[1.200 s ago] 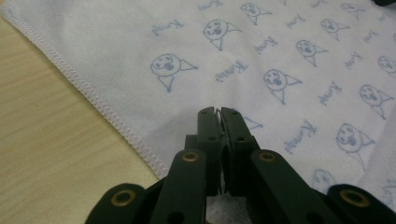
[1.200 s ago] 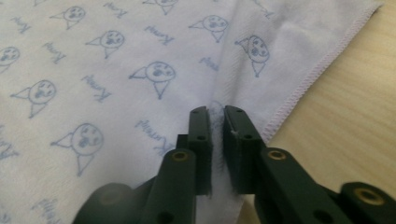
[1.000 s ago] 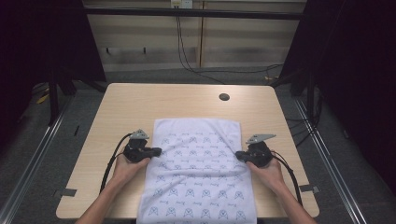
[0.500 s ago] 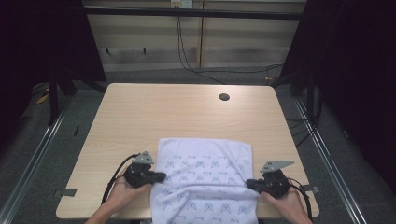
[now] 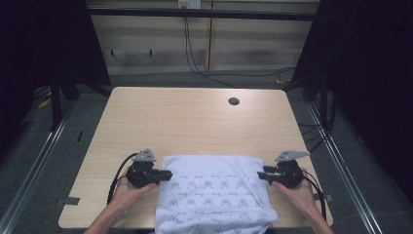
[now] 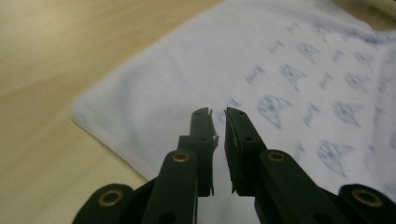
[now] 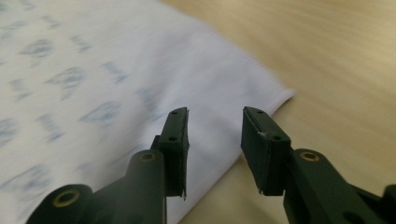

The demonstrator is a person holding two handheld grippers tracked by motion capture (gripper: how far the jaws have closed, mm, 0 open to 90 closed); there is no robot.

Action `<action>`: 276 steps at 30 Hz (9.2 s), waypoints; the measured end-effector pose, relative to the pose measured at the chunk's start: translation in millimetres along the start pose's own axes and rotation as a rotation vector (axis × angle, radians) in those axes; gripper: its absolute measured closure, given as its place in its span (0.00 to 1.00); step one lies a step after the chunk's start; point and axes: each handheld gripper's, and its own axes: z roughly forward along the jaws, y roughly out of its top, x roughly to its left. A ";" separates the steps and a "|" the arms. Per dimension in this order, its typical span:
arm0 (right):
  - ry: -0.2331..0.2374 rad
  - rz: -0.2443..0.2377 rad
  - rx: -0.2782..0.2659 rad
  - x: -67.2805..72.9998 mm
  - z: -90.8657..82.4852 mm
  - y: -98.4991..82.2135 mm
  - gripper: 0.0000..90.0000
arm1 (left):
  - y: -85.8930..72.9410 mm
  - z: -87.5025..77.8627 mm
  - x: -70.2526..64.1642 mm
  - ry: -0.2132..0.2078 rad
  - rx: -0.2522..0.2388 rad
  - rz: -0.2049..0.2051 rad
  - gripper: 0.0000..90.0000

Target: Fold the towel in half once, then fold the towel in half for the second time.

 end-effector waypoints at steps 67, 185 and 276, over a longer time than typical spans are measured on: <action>0.056 0.052 -0.302 -53.5 -33.6 151.1 0.97 | 120.5 -56.8 61.4 0.125 -0.322 -0.029 0.97; 0.081 0.088 -0.297 -65.4 -4.9 125.3 0.97 | 69.6 -43.5 77.6 0.026 -0.264 -0.042 0.98; 0.086 -0.028 0.030 1.1 26.6 12.5 0.89 | -13.3 9.5 29.3 0.028 0.017 0.001 0.94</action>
